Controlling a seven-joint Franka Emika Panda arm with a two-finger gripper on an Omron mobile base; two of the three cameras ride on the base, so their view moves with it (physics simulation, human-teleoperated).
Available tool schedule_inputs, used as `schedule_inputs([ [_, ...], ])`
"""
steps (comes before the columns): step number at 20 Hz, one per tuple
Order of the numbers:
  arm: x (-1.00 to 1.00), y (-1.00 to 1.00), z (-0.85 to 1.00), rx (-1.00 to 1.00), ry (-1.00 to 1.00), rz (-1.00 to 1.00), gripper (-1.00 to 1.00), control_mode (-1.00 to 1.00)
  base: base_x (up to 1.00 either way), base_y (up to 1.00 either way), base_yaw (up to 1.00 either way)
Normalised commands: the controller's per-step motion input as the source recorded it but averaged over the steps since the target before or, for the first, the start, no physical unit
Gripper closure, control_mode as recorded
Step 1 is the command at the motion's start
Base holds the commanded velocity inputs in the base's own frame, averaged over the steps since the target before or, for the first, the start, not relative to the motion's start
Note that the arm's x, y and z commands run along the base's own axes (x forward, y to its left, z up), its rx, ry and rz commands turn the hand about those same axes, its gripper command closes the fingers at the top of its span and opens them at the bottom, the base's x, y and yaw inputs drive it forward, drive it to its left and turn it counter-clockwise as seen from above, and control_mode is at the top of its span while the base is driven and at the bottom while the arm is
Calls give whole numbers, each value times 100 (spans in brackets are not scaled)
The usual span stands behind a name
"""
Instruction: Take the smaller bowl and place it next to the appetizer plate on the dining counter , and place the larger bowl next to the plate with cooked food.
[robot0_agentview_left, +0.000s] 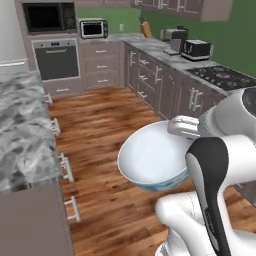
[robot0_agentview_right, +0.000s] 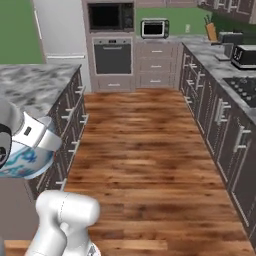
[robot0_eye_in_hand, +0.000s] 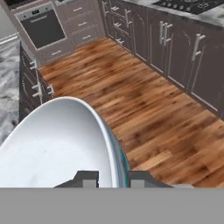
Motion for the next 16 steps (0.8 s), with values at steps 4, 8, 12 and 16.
schedule_inputs([
  [4,0,0,0,0,0,0,100,100,-38,68,56],
  [8,0,0,0,0,0,0,100,100,-3,96,49],
  [12,0,0,0,0,0,0,100,100,3,100,42],
  [16,0,0,0,0,0,0,100,100,17,100,37],
])
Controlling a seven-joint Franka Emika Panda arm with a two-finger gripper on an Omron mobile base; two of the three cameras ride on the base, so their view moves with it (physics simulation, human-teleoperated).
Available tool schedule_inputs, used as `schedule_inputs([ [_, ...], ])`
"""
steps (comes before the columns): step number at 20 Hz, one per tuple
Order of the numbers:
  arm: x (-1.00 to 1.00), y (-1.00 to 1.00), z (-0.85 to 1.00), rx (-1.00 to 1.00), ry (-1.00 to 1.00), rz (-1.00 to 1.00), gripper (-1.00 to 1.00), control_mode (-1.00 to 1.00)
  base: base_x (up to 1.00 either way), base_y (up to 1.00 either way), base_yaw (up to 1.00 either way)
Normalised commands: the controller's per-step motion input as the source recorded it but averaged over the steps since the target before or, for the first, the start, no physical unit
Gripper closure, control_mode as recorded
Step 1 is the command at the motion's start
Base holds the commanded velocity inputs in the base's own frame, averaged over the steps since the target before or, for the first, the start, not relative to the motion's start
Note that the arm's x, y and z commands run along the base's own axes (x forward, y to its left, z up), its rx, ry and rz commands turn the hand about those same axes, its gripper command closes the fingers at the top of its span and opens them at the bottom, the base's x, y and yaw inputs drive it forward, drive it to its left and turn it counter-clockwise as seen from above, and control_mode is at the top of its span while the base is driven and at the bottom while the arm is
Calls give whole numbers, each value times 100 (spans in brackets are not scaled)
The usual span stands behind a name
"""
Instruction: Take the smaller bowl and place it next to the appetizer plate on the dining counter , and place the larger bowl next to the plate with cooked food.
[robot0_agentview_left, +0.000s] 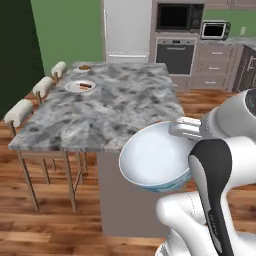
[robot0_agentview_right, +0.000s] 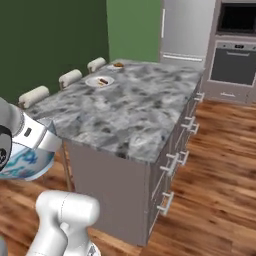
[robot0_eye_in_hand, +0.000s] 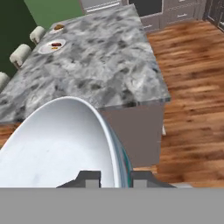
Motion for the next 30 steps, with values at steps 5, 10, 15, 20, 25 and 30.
schedule_inputs([
  [5,0,0,0,0,0,0,100,100,58,100,29],
  [10,0,0,0,0,0,0,100,100,92,100,18],
  [15,0,0,0,0,0,0,100,100,92,100,5],
  [20,0,0,0,0,0,0,100,100,45,100,0],
  [25,0,0,0,0,0,0,100,100,14,97,-11],
  [30,0,0,0,0,0,0,100,100,0,52,-23],
])
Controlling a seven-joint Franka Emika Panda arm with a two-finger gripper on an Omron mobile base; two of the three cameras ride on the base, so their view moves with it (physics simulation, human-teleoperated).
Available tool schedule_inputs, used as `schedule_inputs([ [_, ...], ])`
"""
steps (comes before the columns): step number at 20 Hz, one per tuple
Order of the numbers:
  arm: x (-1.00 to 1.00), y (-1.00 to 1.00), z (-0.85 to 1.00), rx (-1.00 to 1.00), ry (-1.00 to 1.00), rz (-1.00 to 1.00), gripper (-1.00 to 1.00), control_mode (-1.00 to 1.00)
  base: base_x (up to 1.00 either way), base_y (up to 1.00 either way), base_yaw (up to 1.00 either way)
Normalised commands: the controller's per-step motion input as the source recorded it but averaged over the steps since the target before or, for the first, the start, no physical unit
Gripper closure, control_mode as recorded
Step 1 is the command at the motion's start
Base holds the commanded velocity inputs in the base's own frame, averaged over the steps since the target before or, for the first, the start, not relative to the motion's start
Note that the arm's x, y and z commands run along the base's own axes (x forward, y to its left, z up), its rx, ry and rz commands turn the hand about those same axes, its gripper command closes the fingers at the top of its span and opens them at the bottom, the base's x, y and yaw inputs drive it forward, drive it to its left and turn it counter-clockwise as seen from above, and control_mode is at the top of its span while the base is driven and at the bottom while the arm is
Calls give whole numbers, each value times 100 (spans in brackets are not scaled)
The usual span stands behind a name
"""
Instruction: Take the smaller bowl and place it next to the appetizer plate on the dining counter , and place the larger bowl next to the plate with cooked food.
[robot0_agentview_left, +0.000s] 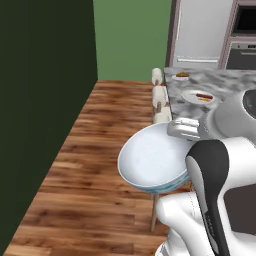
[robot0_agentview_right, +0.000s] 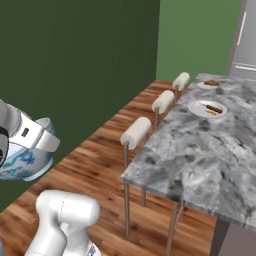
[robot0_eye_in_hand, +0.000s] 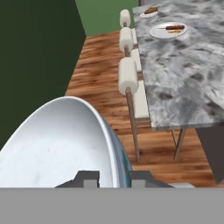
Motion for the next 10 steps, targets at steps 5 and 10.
schedule_inputs([
  [5,0,0,0,0,0,0,100,100,0,37,-31],
  [10,0,0,0,0,0,0,100,100,4,51,-43],
])
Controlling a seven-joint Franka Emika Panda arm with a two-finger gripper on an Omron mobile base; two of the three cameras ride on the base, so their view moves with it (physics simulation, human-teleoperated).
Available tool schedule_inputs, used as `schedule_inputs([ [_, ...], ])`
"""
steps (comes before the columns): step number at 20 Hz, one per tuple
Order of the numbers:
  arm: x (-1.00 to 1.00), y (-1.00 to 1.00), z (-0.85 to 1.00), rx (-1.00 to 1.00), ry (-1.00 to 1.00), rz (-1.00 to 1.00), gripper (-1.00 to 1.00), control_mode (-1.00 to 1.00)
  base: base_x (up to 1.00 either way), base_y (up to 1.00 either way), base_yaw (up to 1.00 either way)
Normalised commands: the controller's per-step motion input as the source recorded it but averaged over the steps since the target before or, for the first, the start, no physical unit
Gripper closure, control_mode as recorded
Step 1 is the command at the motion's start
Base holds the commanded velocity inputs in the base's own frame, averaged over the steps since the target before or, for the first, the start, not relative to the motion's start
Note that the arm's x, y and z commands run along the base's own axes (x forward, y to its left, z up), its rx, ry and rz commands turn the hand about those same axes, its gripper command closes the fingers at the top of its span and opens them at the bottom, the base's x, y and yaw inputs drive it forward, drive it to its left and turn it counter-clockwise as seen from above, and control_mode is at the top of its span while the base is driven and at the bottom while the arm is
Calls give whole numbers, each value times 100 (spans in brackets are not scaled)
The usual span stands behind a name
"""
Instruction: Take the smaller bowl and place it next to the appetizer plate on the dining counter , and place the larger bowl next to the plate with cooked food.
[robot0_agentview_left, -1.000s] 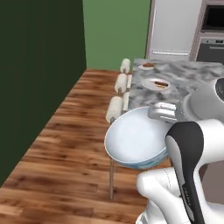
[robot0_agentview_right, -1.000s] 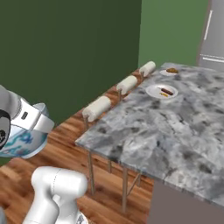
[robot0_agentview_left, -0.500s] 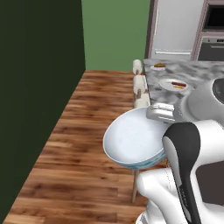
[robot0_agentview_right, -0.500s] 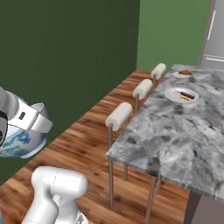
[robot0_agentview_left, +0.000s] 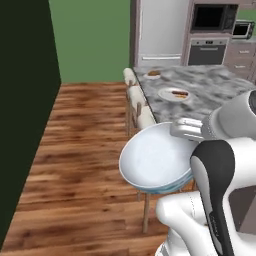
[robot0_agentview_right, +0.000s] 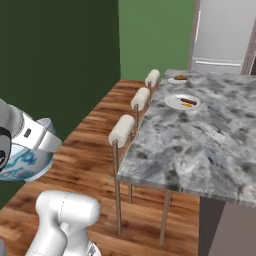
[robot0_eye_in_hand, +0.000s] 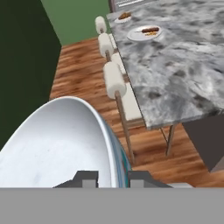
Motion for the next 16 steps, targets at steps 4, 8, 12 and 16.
schedule_inputs([
  [4,0,0,0,0,0,0,100,100,26,86,-55],
  [8,0,0,0,0,0,0,100,100,50,99,-58],
  [12,0,0,0,0,0,0,100,100,80,94,-55],
  [16,0,0,0,0,0,0,100,100,97,83,-53],
])
